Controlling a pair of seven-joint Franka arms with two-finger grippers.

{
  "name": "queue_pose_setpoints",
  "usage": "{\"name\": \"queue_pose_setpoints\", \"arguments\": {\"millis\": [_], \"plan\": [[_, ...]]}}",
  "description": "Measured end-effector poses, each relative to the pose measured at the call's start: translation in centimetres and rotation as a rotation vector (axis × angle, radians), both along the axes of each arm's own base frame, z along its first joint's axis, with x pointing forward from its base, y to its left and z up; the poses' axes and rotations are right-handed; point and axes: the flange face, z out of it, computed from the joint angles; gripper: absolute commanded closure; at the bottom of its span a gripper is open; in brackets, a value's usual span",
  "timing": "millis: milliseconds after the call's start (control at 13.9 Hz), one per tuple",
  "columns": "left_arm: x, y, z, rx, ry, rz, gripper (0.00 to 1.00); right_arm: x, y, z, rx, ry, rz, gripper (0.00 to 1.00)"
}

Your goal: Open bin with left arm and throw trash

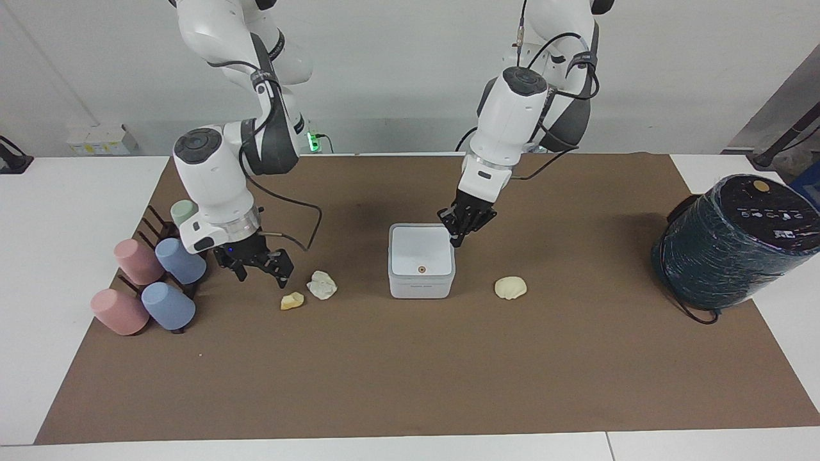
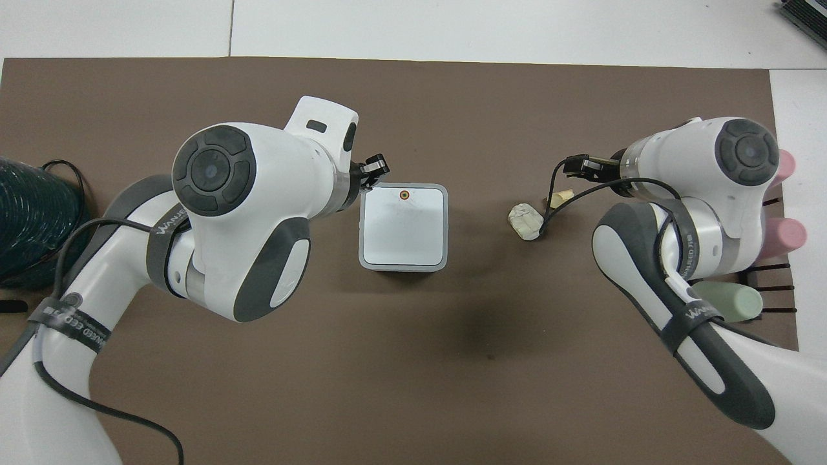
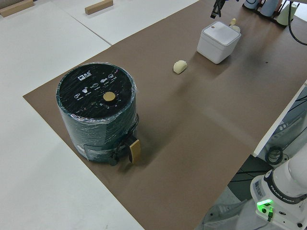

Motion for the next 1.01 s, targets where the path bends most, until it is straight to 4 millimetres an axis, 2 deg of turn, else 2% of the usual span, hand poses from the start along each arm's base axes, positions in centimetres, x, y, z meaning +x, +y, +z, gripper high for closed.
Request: {"name": "queue_pose_setpoints", "arguments": {"millis": [216,361,433,577,649,721,1010], "plan": [[0.0,-2.3,-2.7,-0.018,0.010,0.025,1.00,-1.6,1.1,-3.1,0.002,0.002,0.021,0.00],[0.5,-2.9,-4.4,-0.025,0.007,0.030,1.00,-2.8,2.1,-5.0,0.010,-0.062,0.043,0.00],[0.7,-3.0,-5.1,-0.027,0.006,0.034,1.00,-3.2,2.2,-6.0,0.012,-0.097,0.063,0.10],[0.9,-3.4,-6.6,-0.025,0.012,0.032,1.00,-3.5,2.1,-7.6,0.004,-0.121,0.111,0.74],[0.8,-3.8,-7.5,-0.021,0.020,0.027,1.00,-3.6,2.1,-7.9,-0.002,-0.118,0.133,0.97],[0.8,-4.3,-8.1,-0.024,0.017,0.024,1.00,-3.6,2.1,-8.0,-0.006,-0.118,0.148,1.00],[0.6,-4.7,-8.1,-0.029,0.007,0.019,1.00,-3.5,2.1,-7.5,-0.011,-0.107,0.160,1.00]]}}
